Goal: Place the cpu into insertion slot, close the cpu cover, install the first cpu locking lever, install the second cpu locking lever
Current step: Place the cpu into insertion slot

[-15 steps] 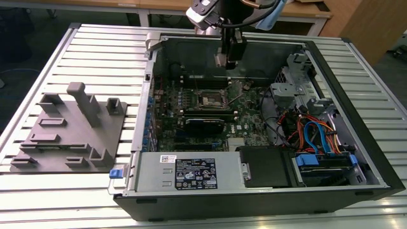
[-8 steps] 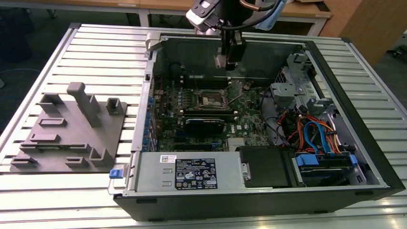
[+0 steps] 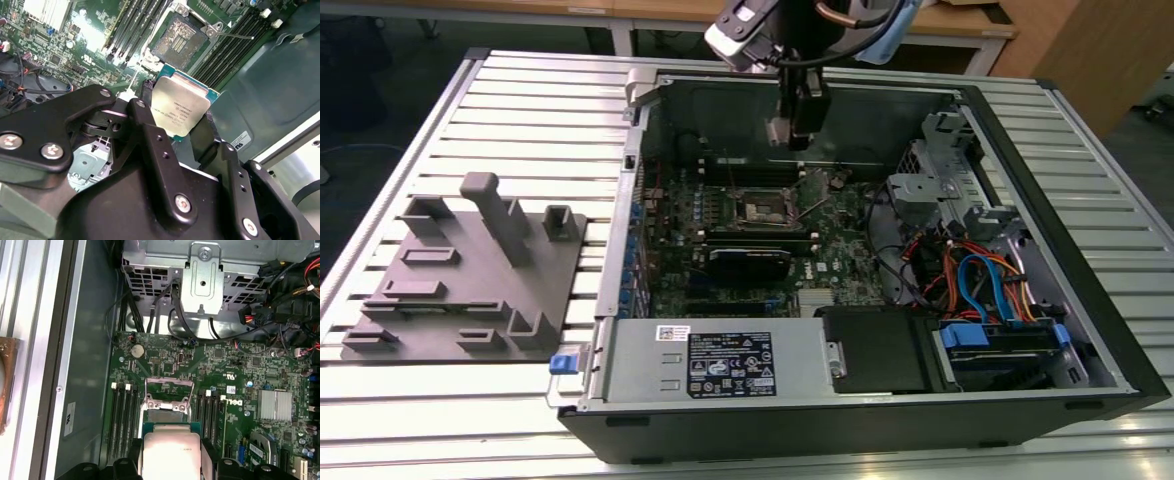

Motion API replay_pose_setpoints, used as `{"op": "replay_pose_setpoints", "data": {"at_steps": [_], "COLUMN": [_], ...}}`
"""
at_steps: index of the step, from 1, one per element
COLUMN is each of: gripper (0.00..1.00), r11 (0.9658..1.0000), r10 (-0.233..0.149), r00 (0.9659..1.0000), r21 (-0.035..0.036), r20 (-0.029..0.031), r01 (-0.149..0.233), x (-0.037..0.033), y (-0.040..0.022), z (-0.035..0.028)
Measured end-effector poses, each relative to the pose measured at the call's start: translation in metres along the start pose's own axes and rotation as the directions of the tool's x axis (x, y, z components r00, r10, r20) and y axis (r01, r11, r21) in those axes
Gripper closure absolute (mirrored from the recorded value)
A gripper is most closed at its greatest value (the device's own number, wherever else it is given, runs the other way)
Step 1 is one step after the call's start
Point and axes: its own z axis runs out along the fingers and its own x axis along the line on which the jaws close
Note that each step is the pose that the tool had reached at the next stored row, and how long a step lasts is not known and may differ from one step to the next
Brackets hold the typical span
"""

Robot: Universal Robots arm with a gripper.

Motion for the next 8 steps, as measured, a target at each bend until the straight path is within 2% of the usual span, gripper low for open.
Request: {"op": "replay_pose_setpoints", "data": {"at_steps": [8], "gripper": [0.46], "r11": [0.9999], "r10": [0.012], "r00": [0.9999], "r21": [0.007], "r20": [0.0005], "r01": [-0.012], "x": [-0.0001], "y": [-0.0006], "z": [0.0061]}}
